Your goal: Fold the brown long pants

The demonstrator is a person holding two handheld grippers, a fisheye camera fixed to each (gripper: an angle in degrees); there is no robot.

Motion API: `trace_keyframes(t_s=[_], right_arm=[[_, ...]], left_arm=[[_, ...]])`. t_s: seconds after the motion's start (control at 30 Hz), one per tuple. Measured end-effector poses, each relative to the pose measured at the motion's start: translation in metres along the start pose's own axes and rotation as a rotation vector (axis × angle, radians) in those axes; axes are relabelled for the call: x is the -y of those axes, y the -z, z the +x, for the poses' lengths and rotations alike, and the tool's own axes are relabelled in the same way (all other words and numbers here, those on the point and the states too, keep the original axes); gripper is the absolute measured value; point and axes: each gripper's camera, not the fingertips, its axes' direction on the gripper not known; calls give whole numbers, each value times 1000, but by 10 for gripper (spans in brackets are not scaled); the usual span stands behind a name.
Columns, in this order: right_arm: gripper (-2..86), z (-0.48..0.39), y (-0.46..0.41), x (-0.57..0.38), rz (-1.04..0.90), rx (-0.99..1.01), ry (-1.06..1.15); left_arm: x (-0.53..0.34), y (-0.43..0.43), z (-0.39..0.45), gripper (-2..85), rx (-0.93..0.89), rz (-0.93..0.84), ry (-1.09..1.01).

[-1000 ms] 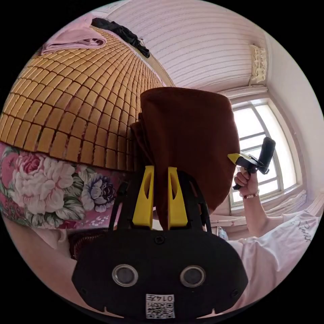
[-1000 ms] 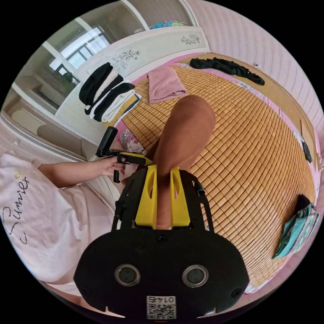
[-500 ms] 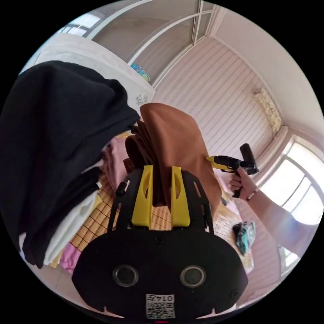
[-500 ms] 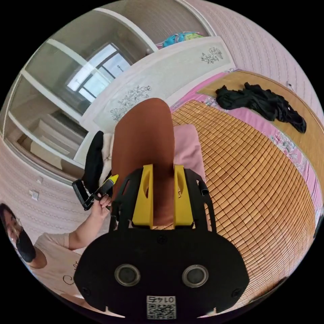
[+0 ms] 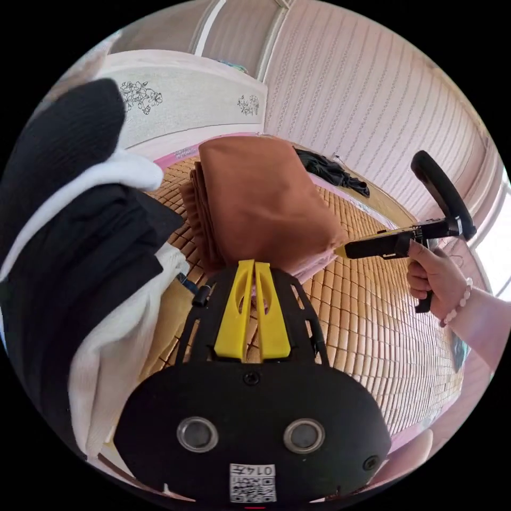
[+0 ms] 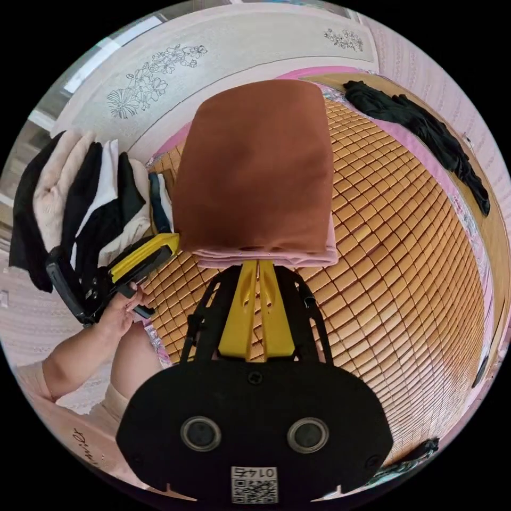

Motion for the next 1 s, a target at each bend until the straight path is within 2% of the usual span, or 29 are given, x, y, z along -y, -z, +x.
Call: trace_keyframes(t_s=[0.07, 0.13, 0.23, 0.3, 0.37, 0.47, 0.57, 0.67, 0.87, 1.0], right_arm=[[2, -12, 16, -77, 60, 103, 15], [2, -15, 22, -148, 30, 115, -37], [4, -4, 38, -283, -24, 62, -297], [7, 5, 61, -369, 17, 61, -486], [12, 10, 100, -473, 128, 9, -690], [17, 5, 141, -577, 253, -109, -888], [22, -10, 165, -646, 365, -182, -1008], [25, -23, 176, -678, 410, -241, -1024], [36, -45, 196, -693, 457, -411, -981], [49, -48, 206, -696, 454, -438, -951]], left_arm=[[-29, 24, 29, -9, -66, 22, -82], [-64, 44, 65, -8, -91, 7, -175], [-120, 70, 116, -3, -226, -22, -231], [-154, 92, 159, 24, -358, -24, -334], [-173, 107, 193, 46, -424, -17, -440], [-191, 121, 243, 60, -520, -54, -567], [-196, 133, 288, 65, -548, -53, -655], [-199, 144, 331, 71, -578, -19, -704], [-215, 166, 397, 77, -603, 32, -742], [-223, 173, 425, 79, -601, 49, -763]])
